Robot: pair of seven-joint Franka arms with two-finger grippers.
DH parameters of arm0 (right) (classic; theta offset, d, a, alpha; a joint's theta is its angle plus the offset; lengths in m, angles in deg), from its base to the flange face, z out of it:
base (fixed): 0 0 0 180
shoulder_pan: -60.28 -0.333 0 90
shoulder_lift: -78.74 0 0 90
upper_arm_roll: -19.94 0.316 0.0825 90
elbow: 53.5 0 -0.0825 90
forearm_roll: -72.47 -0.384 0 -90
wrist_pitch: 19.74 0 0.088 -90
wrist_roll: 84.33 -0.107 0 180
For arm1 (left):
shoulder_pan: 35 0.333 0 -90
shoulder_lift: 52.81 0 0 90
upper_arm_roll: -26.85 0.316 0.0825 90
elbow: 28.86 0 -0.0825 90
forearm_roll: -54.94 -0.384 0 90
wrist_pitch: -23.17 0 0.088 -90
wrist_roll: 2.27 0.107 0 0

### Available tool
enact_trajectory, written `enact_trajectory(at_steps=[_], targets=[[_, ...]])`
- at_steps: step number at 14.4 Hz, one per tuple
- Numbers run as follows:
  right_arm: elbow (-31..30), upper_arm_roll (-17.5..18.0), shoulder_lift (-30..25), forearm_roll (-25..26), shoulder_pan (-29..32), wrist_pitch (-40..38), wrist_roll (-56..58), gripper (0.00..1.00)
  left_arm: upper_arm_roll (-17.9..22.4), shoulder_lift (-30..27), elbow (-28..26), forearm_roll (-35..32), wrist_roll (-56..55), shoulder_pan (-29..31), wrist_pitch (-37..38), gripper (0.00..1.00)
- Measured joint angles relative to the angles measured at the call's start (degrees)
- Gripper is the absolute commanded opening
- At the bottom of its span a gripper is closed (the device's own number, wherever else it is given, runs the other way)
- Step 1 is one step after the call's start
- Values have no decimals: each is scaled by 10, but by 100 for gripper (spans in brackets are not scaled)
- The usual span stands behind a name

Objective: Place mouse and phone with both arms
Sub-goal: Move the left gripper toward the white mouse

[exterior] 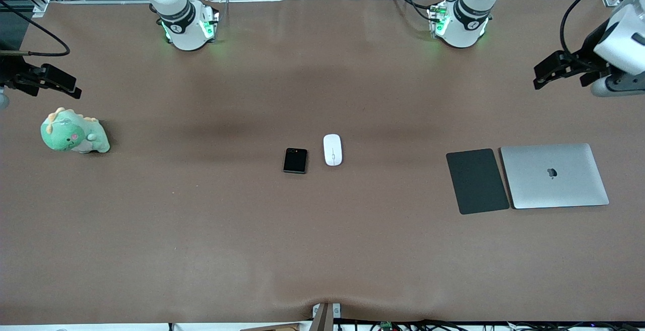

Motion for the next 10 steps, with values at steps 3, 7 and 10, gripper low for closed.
enact_trajectory(at_steps=[3, 7, 10], targets=[[0, 0, 0, 0, 0, 0, 0, 100, -22, 42, -1, 4, -8, -22, -33, 100], [0, 0, 0, 0, 0, 0, 0, 100, -52, 98, -2, 20, -65, -47, -90, 100], [0, 0, 0, 0, 0, -3, 0, 100, -64, 148, -3, 21, -148, -90, -136, 100]])
